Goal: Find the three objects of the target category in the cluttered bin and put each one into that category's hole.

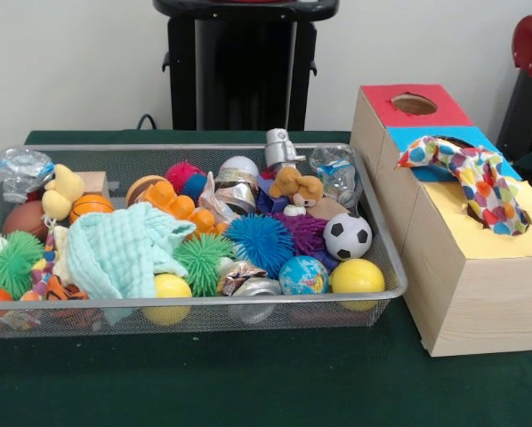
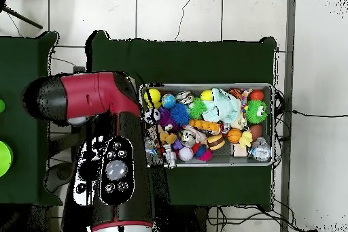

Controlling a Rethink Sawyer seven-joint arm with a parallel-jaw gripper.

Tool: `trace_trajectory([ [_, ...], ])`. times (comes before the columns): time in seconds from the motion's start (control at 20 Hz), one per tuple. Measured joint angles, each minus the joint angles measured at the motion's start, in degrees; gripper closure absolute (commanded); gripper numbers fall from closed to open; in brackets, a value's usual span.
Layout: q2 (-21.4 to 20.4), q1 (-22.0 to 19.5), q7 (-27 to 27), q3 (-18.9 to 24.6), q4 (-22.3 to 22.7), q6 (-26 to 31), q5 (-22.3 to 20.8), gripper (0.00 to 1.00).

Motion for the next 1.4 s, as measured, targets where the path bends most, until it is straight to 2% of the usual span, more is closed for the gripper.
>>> trace_trajectory([
  [0.25,0.1,-1.3,0.0,0.0,-3.1,1.4,-1.8,1.0],
  [0.6,-0.1,-5.0,0.0,0.1,-7.5,9.4,-4.0,1.0],
  [0.65,-0.3,-6.4,0.0,0.2,-8.9,12.2,-4.7,1.0],
  [0.8,-0.5,-8.1,0.0,0.4,-10.5,14.3,-5.4,1.0],
  [1.05,-0.5,-11.1,0.0,1.3,-12.9,14.9,-6.5,1.0],
  [1.4,-0.4,-12.9,0.0,2.2,-14.4,14.9,-6.8,1.0],
])
